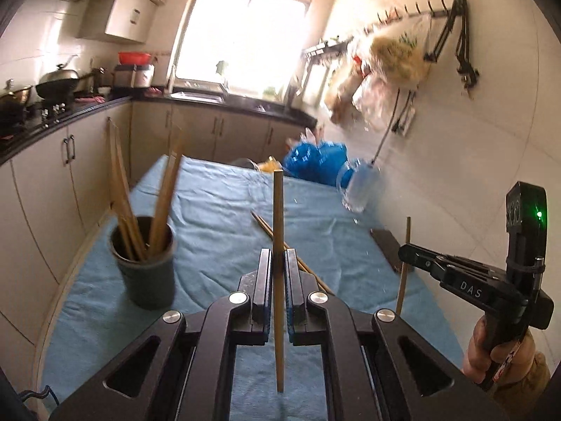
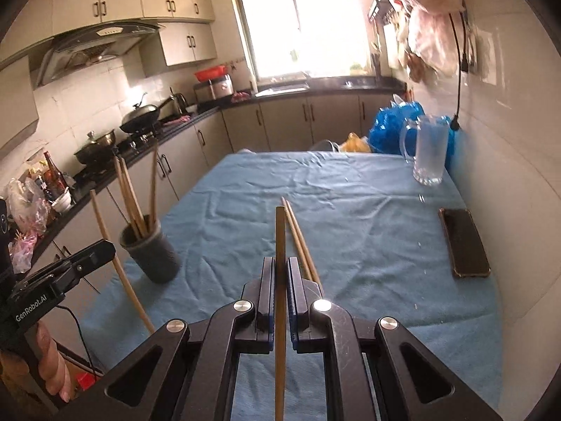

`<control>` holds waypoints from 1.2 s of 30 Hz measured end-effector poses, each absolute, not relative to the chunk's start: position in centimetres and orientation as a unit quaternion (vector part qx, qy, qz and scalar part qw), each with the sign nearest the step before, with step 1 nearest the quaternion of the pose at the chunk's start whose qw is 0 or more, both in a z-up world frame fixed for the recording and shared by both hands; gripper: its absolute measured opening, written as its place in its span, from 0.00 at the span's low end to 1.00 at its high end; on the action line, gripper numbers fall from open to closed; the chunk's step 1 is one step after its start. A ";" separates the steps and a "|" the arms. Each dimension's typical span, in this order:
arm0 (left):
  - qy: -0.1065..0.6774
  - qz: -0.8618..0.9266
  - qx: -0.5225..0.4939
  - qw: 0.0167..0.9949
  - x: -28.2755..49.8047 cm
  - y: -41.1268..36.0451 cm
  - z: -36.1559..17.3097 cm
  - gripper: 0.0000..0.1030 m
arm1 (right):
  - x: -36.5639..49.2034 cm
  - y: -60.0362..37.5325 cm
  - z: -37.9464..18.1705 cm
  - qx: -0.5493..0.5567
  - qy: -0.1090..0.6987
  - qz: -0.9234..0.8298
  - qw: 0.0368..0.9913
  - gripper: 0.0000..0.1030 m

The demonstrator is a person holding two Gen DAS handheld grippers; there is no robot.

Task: Organize utensils
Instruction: 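Lift both chopsticks upright into the black holder while both tools open, then move both open tools back over the last chopsticks on the towel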

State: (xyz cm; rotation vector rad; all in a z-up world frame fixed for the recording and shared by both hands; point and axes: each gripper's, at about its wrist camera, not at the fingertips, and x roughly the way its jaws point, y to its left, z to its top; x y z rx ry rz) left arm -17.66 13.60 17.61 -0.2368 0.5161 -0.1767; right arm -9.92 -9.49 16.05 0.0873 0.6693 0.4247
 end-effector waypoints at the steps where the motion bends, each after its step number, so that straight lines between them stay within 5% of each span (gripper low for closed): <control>1: 0.248 -0.084 -0.119 0.958 -17.9 14.1 17.9 0.06 | -10.0 -9.1 16.5 0.043 0.319 0.209 0.923 0.06; 26: 0.146 0.017 -0.143 0.979 -16.0 26.5 25.9 0.06 | -5.7 3.8 26.1 0.058 0.212 0.317 0.923 0.06; 36: 0.211 0.043 -0.137 0.967 -9.9 28.2 23.0 0.06 | -2.9 10.1 25.0 0.053 0.226 0.347 0.909 0.06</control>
